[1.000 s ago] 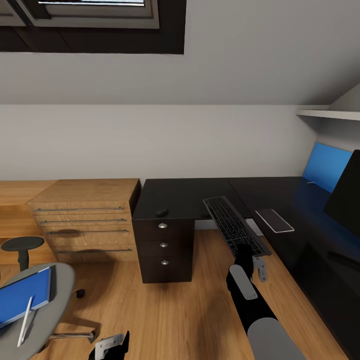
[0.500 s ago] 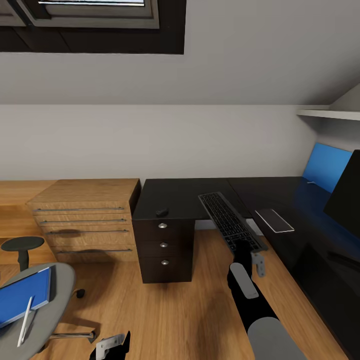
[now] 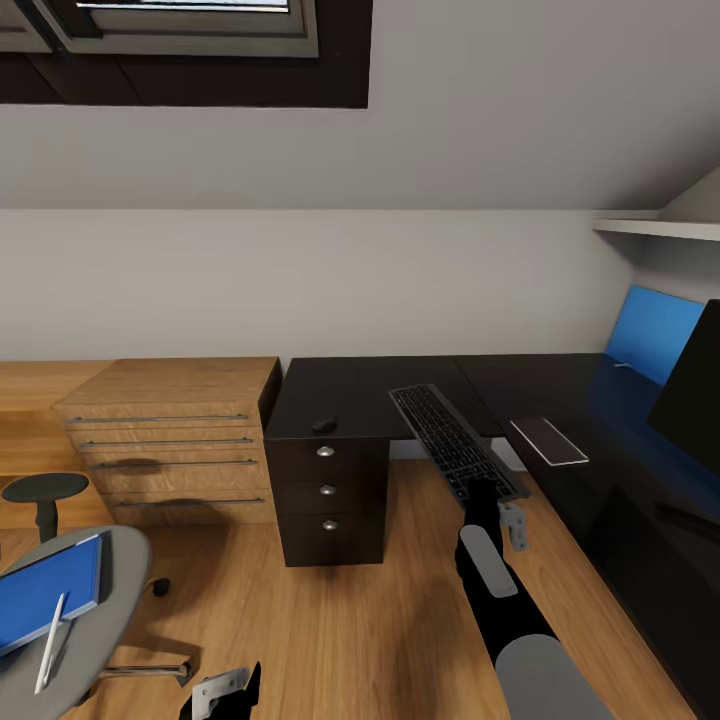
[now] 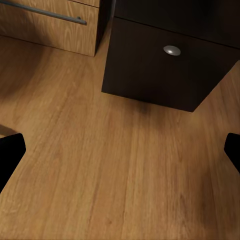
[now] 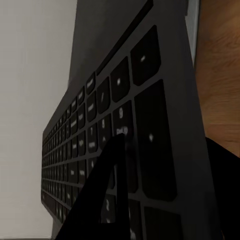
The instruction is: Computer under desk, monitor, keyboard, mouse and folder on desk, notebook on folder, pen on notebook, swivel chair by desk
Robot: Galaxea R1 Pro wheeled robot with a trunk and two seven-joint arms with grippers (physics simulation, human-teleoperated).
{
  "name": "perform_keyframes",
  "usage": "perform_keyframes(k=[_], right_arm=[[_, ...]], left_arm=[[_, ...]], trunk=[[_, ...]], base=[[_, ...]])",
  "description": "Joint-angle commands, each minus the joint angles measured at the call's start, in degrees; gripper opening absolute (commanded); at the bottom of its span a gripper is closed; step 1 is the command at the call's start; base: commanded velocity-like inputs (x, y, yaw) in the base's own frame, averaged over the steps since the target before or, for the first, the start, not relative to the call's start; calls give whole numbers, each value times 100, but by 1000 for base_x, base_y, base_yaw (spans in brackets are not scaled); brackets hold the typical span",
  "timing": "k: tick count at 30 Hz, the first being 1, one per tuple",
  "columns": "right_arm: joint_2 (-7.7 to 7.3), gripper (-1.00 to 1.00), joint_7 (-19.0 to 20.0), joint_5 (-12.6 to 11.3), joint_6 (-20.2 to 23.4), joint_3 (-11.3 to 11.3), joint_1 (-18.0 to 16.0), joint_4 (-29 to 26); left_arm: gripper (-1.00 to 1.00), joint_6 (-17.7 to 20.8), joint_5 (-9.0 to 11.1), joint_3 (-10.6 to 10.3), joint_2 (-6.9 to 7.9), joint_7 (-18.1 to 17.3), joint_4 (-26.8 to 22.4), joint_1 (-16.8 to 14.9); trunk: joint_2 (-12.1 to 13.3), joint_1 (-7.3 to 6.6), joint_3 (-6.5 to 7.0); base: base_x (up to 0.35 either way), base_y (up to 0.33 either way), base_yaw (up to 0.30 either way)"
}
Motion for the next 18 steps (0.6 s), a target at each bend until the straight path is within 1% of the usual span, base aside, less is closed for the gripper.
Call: perform_keyframes(k=[1, 6, 18], right_arm=[[3, -100, 7, -30, -7, -7, -3, -4], [3, -100, 29, -47, 8, -20, -3, 29], [3, -100, 22, -43, 10, -21, -3, 120]], left_arm=[[100, -15, 62, -20, 0, -44, 8, -5], [100, -16, 60, -20, 1, -44, 8, -5], [100, -17, 61, -20, 2, -44, 8, -5]], trunk=[[-3, 0, -6], [-3, 0, -6], [-3, 0, -6]], base=[[0, 0, 0], [53, 44, 0], [234, 141, 0]])
